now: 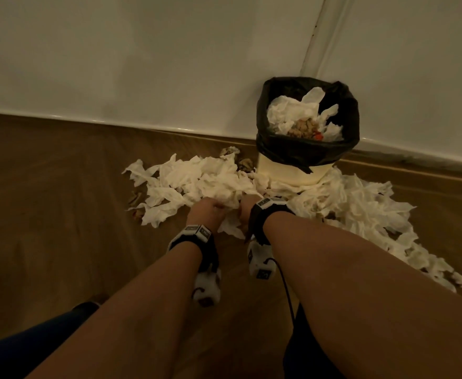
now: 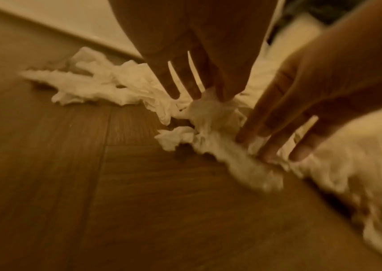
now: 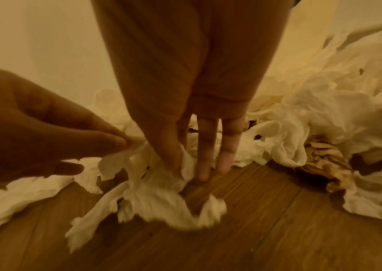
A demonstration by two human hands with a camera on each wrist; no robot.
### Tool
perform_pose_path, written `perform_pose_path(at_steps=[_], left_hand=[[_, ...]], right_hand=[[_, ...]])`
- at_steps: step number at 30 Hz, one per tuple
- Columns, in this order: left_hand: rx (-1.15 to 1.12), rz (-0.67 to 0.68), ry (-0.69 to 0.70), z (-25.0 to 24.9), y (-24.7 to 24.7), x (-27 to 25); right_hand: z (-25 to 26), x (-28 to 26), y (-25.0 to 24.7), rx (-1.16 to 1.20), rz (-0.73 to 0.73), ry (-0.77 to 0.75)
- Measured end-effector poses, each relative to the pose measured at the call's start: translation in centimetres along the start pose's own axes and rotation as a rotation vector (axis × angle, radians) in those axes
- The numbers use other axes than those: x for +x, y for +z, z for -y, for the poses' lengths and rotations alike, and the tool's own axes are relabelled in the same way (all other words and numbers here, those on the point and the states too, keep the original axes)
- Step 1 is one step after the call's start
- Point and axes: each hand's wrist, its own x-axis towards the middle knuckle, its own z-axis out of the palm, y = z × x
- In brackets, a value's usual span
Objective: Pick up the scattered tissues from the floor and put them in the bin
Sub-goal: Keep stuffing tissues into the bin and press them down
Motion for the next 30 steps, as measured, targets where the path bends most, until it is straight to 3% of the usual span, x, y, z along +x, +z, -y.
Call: perform_pose_path(at_steps=[4,9,15,20,23,25,27,30], left_hand=[[-0.241,-0.112,-0.171,0.3,-0.7,0.0],[-0.228,-0.110,-0.173,-0.1,-0.6,-0.4],[-0.113,-0.042,-0.251,-0.1,-0.1,-1.1],[-0.025,0.031,-0.380,0.6,0.9,-2.6],[0.056,0.109,-0.371,1.4,1.6,-3.1],[0.079,0.152,-0.334,1.9,1.8,-2.9],[0.113,0.212,-0.271,2.0,1.7,-2.5],[0.164,0.251,-0.225,2.1,1.3,-1.8]], right_hand=[[0.1,-0.6,-1.6,0.269,-0.172,0.006],[-0.6,-1.5,-2.7,0.648,-0.316,0.096],[-1.1,-2.9,-3.7,0.629,-0.164,0.162],[-2.0,-3.7,-3.9,0.930,-0.195,0.279],[-1.8,-4.2,-4.1,0.559,-0.150,0.314],[-1.9,-4.2,-4.0,0.517,-0.143,0.309],[-2.1,-4.2,-4.1,0.601,-0.135,0.292],[-1.1,-5.1,-4.5,1.079,-0.005,0.283]])
